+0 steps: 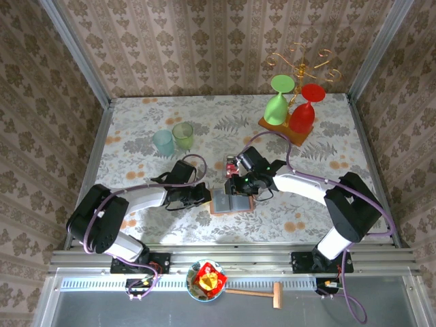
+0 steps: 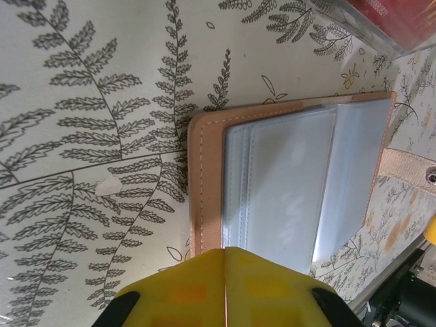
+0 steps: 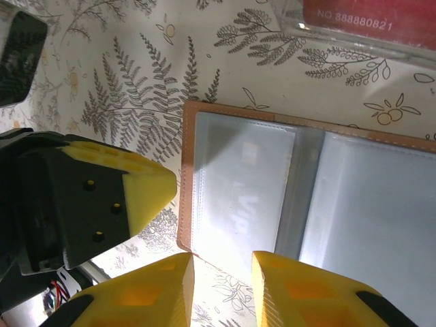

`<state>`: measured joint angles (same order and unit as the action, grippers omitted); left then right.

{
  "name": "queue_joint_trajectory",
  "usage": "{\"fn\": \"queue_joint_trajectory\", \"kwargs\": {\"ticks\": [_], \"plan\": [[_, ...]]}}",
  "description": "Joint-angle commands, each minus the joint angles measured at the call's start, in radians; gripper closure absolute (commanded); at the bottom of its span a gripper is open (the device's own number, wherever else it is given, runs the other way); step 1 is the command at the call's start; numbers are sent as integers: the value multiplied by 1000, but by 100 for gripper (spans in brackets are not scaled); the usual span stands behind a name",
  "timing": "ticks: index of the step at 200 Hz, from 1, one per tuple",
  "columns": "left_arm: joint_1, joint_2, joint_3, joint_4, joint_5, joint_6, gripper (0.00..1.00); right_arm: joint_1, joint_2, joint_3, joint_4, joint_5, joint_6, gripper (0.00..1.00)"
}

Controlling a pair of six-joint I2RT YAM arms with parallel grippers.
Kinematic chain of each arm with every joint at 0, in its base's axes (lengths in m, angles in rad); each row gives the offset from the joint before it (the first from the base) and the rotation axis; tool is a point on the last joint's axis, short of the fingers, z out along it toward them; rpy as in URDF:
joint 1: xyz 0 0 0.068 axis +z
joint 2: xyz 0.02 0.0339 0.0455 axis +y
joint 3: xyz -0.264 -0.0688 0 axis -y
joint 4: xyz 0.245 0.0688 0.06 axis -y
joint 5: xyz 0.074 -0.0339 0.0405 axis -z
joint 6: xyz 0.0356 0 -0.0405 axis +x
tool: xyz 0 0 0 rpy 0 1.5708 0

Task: Take the credit cards out of the card holder

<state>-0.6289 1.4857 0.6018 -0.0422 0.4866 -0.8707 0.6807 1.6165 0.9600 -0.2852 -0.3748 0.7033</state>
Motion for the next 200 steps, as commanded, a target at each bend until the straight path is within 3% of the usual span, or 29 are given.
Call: {"fn": "queue_joint_trajectory", "kwargs": {"ticks": [1,147,200], "plan": [[-6,15,8,1,18,3,92,11,17,-11,22,-12,26,71],[-6,40,6,-5,5,7,92,49,140,36,45,-54,44,67],[-6,42,0,-6,7,7,92,58,158,37,52,-54,45,71]]}}
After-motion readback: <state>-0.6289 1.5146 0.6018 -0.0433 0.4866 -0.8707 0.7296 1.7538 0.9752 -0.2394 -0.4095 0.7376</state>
